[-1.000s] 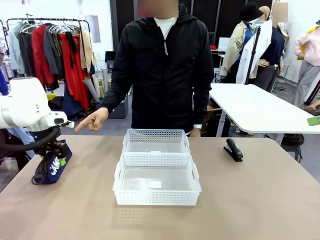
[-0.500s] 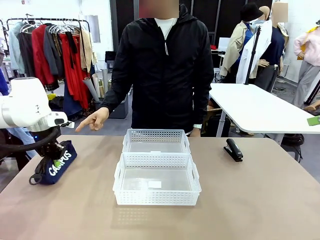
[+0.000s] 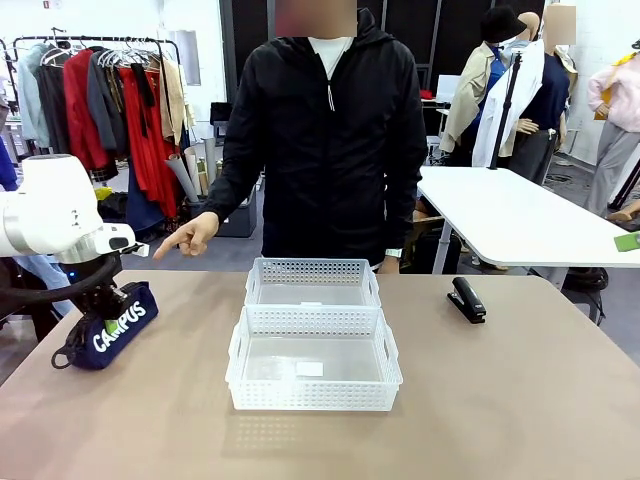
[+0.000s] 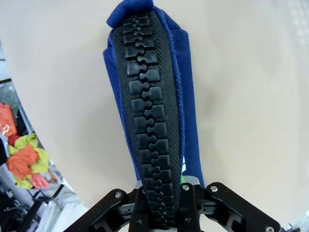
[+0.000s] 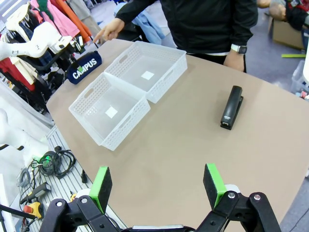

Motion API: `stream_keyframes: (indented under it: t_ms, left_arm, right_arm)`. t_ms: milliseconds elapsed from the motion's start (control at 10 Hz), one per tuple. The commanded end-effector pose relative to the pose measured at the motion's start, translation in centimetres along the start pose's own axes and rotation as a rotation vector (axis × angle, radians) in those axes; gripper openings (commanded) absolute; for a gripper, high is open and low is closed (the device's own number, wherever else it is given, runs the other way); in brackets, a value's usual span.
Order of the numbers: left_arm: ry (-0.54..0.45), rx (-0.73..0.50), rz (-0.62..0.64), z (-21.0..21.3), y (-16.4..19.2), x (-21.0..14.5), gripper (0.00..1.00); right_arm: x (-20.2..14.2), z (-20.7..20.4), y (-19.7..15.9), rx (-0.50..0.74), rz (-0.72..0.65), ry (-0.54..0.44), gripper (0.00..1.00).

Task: Distribute items into two baskets.
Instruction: Pick up the Pencil pouch that the person points to.

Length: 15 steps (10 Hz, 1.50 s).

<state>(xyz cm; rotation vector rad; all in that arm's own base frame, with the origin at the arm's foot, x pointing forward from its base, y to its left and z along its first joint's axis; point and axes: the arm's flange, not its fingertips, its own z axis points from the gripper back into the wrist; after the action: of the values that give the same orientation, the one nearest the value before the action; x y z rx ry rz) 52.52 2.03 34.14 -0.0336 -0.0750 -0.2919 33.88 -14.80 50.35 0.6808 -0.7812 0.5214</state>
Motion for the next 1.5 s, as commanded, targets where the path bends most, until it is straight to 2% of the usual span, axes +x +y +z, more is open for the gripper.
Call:
stream_keyframes:
  t_ms: [0, 300, 400, 600, 800, 1000, 1400]
  left_arm:
    - [0.020, 0.021, 0.001, -0.2, 0.3, 0.1, 0.00]
    - [0.044, 0.044, 0.012, 2.1, 0.2, -0.5, 0.00]
    - [0.049, 0.036, 0.022, 4.3, -0.1, -1.3, 0.00]
    - [-0.002, 0.011, 0.002, 10.1, -0.1, -2.1, 0.00]
    - [-0.049, -0.101, -0.077, 16.4, -1.1, -3.2, 0.00]
    - [-0.030, -0.142, -0.253, 20.7, -2.3, -4.1, 0.00]
    - [-0.053, -0.137, -0.390, 23.0, -3.6, -5.9, 0.00]
  right_arm:
    - [0.4, 0.0, -0.2, 0.010, 0.024, -0.031, 1.00]
    - [0.4, 0.0, -0.2, 0.010, 0.024, -0.031, 1.00]
    - [0.4, 0.0, -0.2, 0.010, 0.024, -0.031, 1.00]
    - [0.4, 0.0, -0.2, 0.010, 0.024, -0.031, 1.00]
    - [0.4, 0.0, -0.2, 0.010, 0.024, -0.031, 1.00]
    - [0.4, 0.0, -0.2, 0.010, 0.024, -0.031, 1.00]
    - [0.4, 0.0, -0.2, 0.010, 0.024, -0.031, 1.00]
